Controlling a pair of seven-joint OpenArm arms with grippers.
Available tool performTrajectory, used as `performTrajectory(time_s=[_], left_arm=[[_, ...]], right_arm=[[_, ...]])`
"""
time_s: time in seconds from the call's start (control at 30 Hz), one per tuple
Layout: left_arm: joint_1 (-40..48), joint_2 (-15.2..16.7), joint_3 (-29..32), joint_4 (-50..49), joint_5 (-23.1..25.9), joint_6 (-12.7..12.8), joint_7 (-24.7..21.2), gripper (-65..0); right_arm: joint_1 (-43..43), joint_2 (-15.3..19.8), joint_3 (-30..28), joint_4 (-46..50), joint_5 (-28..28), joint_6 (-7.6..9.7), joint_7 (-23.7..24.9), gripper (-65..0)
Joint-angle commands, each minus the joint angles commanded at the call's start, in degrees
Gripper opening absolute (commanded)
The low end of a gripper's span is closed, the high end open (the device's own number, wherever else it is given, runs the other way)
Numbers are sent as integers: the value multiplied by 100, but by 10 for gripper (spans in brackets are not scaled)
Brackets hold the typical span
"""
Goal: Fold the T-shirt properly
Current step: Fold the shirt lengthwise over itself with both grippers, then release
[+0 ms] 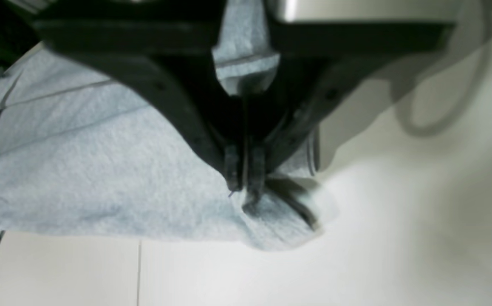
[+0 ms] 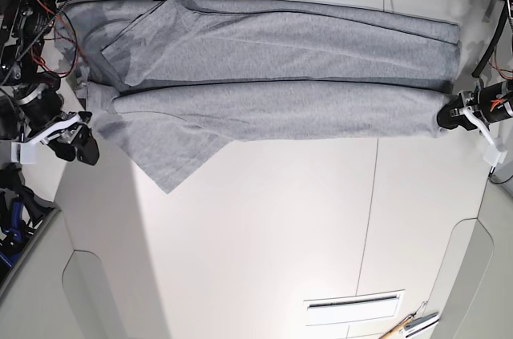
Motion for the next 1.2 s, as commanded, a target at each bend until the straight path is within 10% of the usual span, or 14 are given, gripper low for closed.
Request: performTrajectory(time_s=[0.43,0.87,1.07,1.2], left_arm=[[-2,0,0,0,-2,0,-44,-650],[0,0,0,0,0,0,-44,-650],[0,0,0,0,0,0,-44,-650],[-2,-2,0,0,-2,0,-175,-650]], right_arm=[[807,-70,-1252,-2194,-688,-144,337,-293],[807,-586,-1342,-2142,-474,199,201,-295],[809,-586,-1342,-1976,-363,199,186,-646],[809,-586,-1333,-1497,52,203,-214,-650]])
